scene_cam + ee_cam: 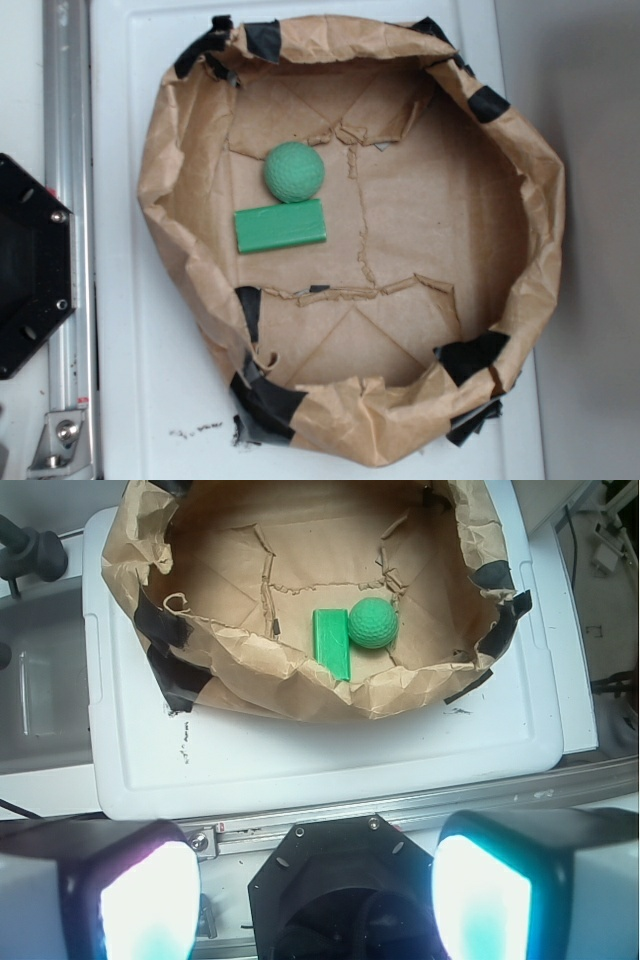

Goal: Grab the green block.

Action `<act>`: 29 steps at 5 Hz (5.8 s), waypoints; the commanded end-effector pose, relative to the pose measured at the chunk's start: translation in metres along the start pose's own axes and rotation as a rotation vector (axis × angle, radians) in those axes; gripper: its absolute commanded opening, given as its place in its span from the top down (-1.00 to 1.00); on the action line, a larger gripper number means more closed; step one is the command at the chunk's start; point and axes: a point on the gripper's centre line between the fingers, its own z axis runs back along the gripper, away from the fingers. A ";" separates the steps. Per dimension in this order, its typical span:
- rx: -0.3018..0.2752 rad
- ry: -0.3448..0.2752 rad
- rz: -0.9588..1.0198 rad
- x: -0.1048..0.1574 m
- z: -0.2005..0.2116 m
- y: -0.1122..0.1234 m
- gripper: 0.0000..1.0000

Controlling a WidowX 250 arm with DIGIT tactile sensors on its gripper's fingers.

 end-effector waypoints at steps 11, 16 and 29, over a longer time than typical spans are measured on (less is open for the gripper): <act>-0.012 0.085 0.007 0.062 -0.189 0.015 -1.00; -0.074 0.026 0.061 0.083 -0.184 0.023 -1.00; 0.012 -0.086 0.064 0.122 -0.124 -0.004 1.00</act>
